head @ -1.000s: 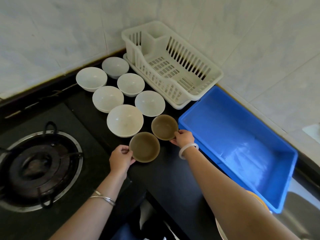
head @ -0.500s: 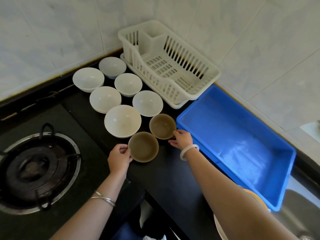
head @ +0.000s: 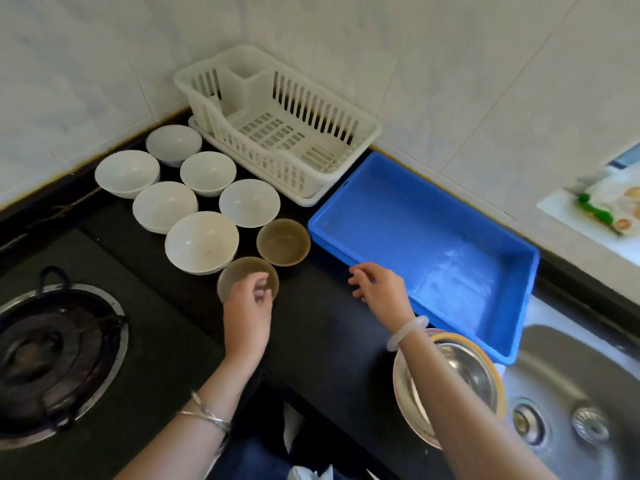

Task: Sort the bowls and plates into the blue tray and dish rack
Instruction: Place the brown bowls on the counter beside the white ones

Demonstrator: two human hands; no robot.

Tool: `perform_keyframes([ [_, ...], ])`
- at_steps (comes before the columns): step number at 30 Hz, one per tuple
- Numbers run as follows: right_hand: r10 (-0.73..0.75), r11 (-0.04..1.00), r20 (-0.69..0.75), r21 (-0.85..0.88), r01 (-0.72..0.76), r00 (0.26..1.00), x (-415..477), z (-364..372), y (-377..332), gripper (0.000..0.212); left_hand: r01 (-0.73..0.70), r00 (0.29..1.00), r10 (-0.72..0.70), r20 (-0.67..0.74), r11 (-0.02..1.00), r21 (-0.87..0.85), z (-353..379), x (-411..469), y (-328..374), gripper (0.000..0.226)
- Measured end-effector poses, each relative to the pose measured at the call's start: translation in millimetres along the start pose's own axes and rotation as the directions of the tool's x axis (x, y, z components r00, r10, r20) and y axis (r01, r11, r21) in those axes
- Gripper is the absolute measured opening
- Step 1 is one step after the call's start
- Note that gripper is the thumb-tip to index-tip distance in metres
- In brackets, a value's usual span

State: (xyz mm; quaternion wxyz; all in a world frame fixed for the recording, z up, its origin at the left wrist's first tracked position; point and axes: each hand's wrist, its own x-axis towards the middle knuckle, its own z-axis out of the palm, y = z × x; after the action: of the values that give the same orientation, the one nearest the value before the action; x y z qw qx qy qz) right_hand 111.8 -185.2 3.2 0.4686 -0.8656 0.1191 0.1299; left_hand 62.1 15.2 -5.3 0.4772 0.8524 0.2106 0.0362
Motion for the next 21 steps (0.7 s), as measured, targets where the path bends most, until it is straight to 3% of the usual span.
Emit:
perform_keyframes([
  [5,0.019,0.976,-0.203,-0.208,-0.062,0.979,-53,-64,48,0.014,-0.192,0.945,0.166,0.283,0.979,0.067,54,-42,32,0.022],
  [11,0.074,0.876,-0.367,-0.420,-0.236,0.927,-112,-118,108,0.016,-0.394,0.794,0.290,0.534,0.915,0.090,112,-93,52,0.020],
  [15,0.122,0.830,-0.431,-0.449,-0.329,0.894,-131,-128,135,0.026,-0.446,0.733,0.320,0.600,0.892,0.069,134,-113,62,0.030],
  [21,0.181,0.847,-0.425,-0.391,-0.360,0.887,-130,-121,149,0.018,-0.493,0.703,0.307,0.642,0.860,0.129,149,-123,64,0.041],
])
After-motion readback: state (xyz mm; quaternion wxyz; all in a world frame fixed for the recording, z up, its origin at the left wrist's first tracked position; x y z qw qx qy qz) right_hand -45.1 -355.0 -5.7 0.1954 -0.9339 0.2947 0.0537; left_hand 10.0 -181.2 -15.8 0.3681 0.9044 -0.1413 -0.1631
